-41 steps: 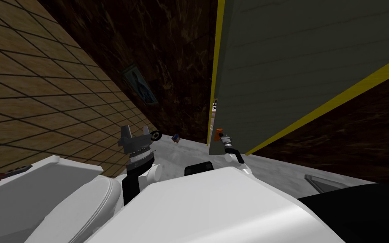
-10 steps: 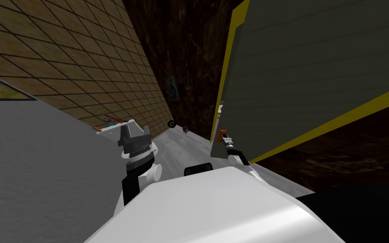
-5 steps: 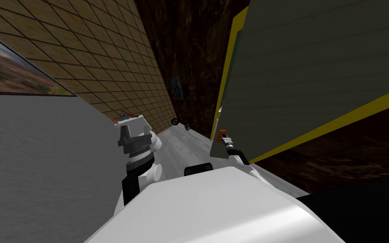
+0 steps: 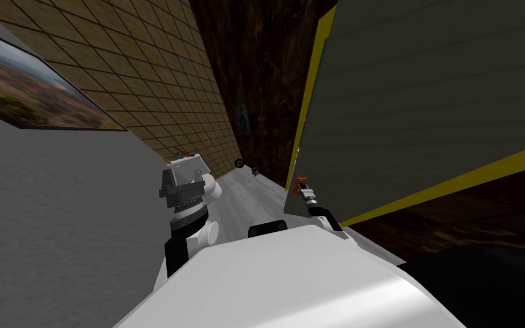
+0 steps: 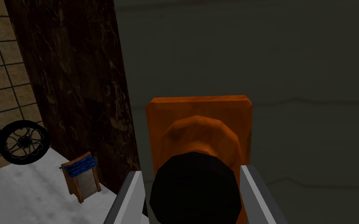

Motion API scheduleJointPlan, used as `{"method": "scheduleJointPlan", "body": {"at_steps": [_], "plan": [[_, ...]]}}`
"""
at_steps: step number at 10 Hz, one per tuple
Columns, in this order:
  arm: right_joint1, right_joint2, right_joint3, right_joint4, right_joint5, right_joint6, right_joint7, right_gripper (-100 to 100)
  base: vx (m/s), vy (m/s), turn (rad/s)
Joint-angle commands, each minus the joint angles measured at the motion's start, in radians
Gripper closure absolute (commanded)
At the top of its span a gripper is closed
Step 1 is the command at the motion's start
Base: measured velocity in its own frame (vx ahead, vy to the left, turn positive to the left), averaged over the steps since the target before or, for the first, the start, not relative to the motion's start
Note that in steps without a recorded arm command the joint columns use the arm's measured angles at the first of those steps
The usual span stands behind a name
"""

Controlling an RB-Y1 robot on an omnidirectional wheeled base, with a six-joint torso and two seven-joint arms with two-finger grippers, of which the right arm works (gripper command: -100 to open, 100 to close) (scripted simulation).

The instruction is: Pull the door open

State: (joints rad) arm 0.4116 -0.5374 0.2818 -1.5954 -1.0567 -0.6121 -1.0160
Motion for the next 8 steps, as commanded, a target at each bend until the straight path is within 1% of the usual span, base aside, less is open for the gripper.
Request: {"method": "scheduleJointPlan", "body": {"at_steps": [1, 3, 4, 5, 6, 8], "plan": [[0.024, 0.009, 0.019, -0.032, 0.002, 0.012, 0.012, 100, -0.05, -0.031, 0.026], [0.043, 0.005, 0.033, -0.05, 0.01, 0.001, 0.012, 100, -0.061, -0.021, 0.043], [0.043, 0.005, 0.033, -0.05, 0.01, 0.001, 0.012, 100, -0.054, -0.011, 0.015], [0.062, 0.001, 0.047, -0.067, 0.018, -0.009, 0.011, 100, -0.068, -0.03, 0.033], [0.071, -0.001, 0.053, -0.075, 0.021, -0.014, 0.01, 100, -0.103, -0.047, 0.049], [0.102, -0.007, 0.075, -0.102, 0.033, -0.031, 0.009, 100, -0.155, -0.079, 0.02]]}}
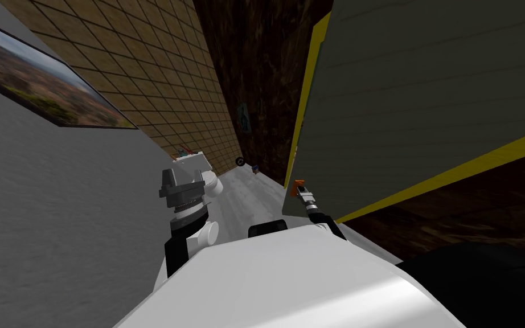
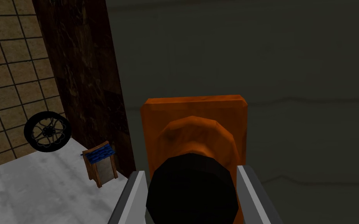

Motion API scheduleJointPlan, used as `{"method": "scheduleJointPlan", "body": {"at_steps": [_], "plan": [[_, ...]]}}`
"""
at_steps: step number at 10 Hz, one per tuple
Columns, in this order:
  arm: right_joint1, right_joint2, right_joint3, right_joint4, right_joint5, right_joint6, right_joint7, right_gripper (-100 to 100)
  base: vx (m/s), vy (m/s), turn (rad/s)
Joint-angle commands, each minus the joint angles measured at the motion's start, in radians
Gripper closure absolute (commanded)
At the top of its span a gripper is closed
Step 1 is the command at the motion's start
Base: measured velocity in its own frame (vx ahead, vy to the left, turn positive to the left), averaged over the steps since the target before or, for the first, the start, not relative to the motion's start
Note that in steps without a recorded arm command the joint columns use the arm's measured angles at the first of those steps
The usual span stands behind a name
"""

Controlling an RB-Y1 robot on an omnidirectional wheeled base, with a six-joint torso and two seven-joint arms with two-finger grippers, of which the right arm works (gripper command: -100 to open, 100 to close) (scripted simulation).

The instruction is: Pull the door open

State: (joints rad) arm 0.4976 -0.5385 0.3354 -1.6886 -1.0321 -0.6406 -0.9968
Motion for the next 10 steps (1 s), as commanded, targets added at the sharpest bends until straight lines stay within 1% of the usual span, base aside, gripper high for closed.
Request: {"method": "scheduleJointPlan", "body": {"at_steps": [1, 2, 3, 4, 7, 10], "plan": [[0.027, -0.009, 0.029, -0.019, 0.013, -0.008, -0.01, 100, -0.195, -0.089, 0.013], [0.033, -0.01, 0.034, -0.025, 0.016, -0.011, -0.01, 100, -0.189, -0.084, -0.006], [0.021, -0.005, 0.026, -0.021, 0.012, -0.006, -0.003, 100, -0.081, -0.027, 0.01], [0.04, -0.007, 0.031, -0.017, 0.019, -0.02, -0.006, 100, -0.028, -0.028, 0.224], [0.08, -0.014, 0.032, -0.013, 0.029, -0.057, -0.015, 100, -0.042, -0.055, 0.264], [0.134, -0.026, 0.036, -0.015, 0.039, -0.109, -0.03, 100, -0.052, -0.034, 0.28]]}}
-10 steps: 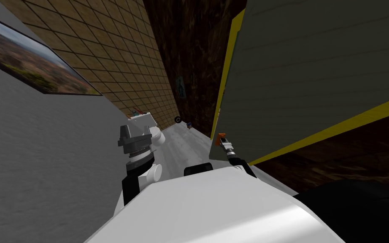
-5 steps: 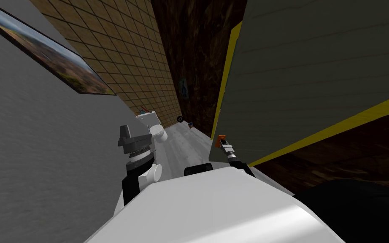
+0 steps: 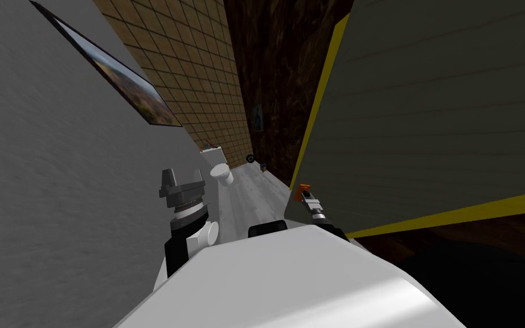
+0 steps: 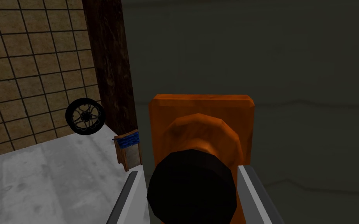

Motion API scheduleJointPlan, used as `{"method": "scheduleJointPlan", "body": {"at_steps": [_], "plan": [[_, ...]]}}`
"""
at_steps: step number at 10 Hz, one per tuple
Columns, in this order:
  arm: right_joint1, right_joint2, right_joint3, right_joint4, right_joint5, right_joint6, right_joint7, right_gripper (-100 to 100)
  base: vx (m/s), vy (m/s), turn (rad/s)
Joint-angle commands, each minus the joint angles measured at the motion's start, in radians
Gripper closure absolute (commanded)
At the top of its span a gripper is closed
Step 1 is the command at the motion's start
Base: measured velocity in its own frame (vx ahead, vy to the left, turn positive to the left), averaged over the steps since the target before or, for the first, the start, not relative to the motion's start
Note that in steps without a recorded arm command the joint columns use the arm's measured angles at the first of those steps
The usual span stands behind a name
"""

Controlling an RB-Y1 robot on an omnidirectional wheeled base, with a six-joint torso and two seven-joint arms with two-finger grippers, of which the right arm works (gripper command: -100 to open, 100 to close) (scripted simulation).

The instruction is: Pull the door open

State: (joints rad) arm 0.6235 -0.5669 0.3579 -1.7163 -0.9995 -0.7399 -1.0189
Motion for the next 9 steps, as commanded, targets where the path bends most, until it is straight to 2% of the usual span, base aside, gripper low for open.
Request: {"method": "scheduleJointPlan", "body": {"at_steps": [1, 5, 7, 9], "plan": [[0.029, -0.002, 0.015, 0.01, 0.009, -0.03, -0.015, 100, -0.065, -0.015, 0.241], [0.109, -0.025, 0.023, -0.008, 0.012, -0.107, -0.047, 100, -0.074, 0.015, 0.21], [0.15, -0.038, 0.028, -0.021, 0.011, -0.146, -0.067, 100, -0.13, 0.024, 0.147], [0.173, -0.045, 0.031, -0.03, 0.009, -0.168, -0.077, 100, -0.196, 0.026, 0.03]]}}
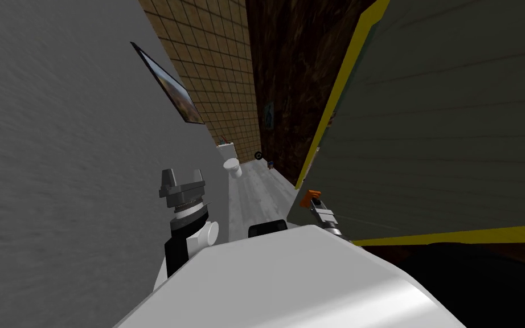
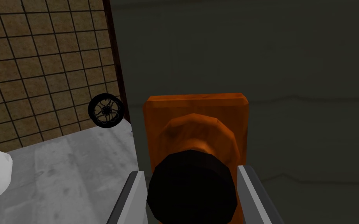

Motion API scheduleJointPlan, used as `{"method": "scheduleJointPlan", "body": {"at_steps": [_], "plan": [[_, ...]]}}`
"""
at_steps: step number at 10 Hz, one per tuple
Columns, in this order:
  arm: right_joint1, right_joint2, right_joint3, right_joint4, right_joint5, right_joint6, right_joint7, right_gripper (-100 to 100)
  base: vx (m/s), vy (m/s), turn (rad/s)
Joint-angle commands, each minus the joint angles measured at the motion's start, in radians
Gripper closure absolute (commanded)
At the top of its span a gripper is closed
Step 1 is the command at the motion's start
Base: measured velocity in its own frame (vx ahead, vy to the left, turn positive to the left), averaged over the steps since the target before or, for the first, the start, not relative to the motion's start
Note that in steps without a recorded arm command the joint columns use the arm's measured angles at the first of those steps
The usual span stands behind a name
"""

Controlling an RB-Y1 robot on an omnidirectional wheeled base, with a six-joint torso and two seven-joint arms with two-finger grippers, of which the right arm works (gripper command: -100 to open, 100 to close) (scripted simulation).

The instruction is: Pull the door open

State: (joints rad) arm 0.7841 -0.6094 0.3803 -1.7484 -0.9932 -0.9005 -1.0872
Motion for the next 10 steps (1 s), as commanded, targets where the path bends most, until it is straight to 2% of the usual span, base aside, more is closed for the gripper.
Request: {"method": "scheduleJointPlan", "body": {"at_steps": [1, 2, 3, 6, 10], "plan": [[0.018, -0.004, 0.01, -0.001, 0.002, -0.014, -0.012, 100, -0.173, 0.034, -0.007], [0.009, -0.004, 0.005, -0.001, 0.001, -0.007, -0.007, 100, -0.079, 0.016, -0.005], [0.018, -0.001, 0.007, 0.002, 0.003, -0.014, -0.01, 100, -0.042, -0.052, 0.201], [0.035, 0.004, 0.007, 0.003, 0.008, -0.03, -0.014, 100, -0.051, -0.058, 0.28], [0.071, 0.014, 0.013, 0.005, 0.015, -0.06, -0.026, 100, -0.088, 0.021, 0.263]]}}
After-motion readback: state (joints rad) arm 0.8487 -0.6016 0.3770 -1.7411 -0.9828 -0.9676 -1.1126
